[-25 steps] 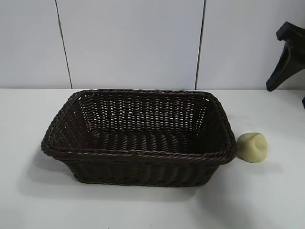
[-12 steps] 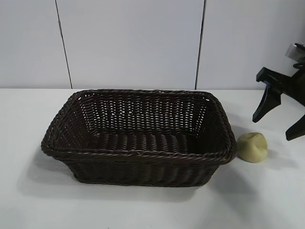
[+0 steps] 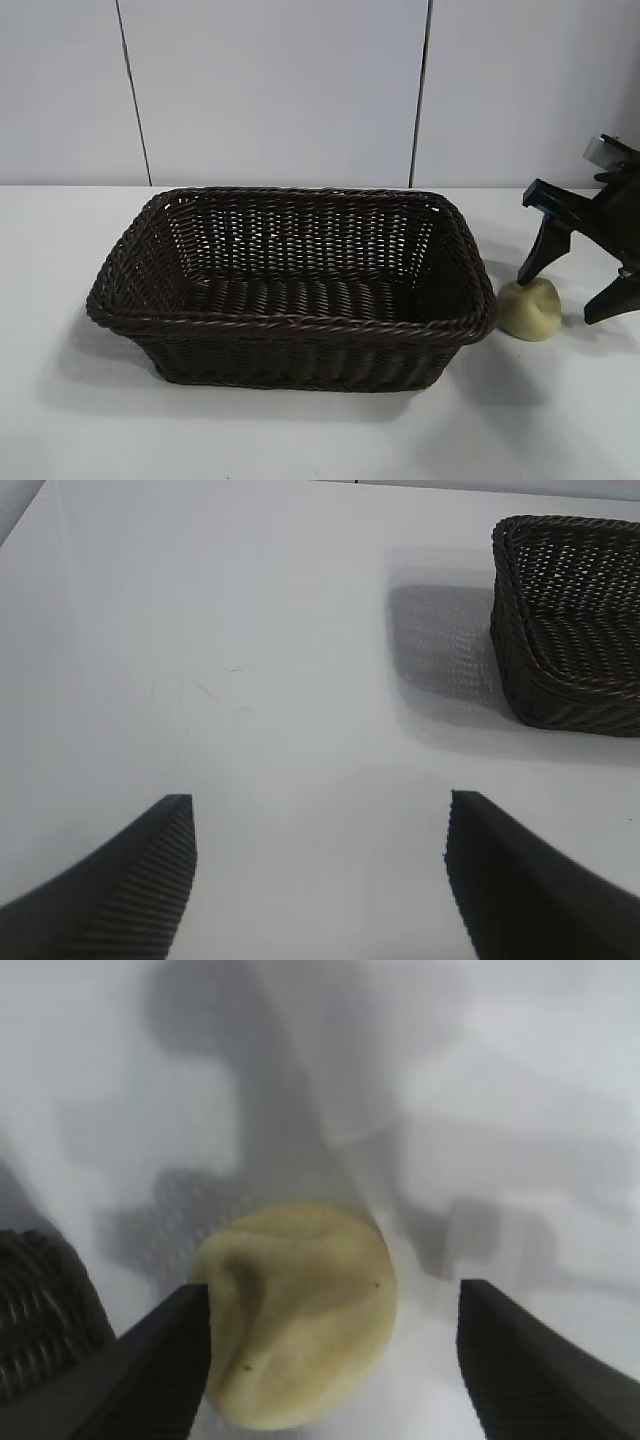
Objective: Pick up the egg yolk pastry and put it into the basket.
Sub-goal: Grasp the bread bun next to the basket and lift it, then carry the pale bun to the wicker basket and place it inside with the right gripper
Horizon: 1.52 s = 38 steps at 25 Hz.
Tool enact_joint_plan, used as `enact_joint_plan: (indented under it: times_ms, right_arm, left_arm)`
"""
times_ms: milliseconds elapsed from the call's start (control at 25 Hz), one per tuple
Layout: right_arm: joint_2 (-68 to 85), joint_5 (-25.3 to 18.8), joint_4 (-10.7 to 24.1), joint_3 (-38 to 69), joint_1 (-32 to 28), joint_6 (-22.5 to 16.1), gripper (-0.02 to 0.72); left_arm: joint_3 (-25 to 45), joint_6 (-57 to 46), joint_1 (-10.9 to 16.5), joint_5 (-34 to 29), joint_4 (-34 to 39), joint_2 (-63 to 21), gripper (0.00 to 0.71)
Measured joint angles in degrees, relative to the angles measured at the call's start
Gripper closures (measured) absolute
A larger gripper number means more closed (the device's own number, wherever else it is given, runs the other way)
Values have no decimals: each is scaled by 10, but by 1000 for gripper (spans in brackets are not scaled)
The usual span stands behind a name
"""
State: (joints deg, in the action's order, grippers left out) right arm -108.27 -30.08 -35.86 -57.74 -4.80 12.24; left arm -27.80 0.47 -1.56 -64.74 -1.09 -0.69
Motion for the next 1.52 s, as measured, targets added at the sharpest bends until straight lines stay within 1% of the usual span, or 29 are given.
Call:
enact_joint_plan:
  times_ms: [80, 120, 240, 360, 560, 640, 720, 880, 1040, 1280, 1520]
  right_arm:
    - [0, 4, -1, 0, 0, 0, 223]
    - [0, 6, -1, 0, 0, -1, 249]
    - [0, 13, -2, 0, 0, -2, 356]
    - [0, 13, -2, 0, 0, -2, 436]
    - [0, 13, -3, 0, 0, -2, 623]
    - [0, 13, -3, 0, 0, -2, 666]
    - [0, 13, -3, 0, 0, -2, 680]
    - [0, 8, -3, 0, 0, -1, 682]
    - [6, -10, -3, 0, 0, 15, 682]
    - [57, -51, 1, -19, 0, 22, 682]
    - [115, -118, 6, -57, 2, 24, 682]
  left_arm:
    - [0, 0, 0, 0, 0, 0, 199]
    - [0, 0, 0, 0, 0, 0, 199]
    - [0, 0, 0, 0, 0, 0, 199]
    - [0, 0, 0, 0, 0, 0, 199]
    - [0, 0, 0, 0, 0, 0, 199]
    - [0, 0, 0, 0, 0, 0, 199]
    - [0, 0, 0, 0, 0, 0, 199]
    - [0, 0, 0, 0, 0, 0, 199]
    - [0, 0, 0, 0, 0, 0, 199]
    - [0, 0, 0, 0, 0, 0, 199]
    - [0, 0, 0, 0, 0, 0, 199]
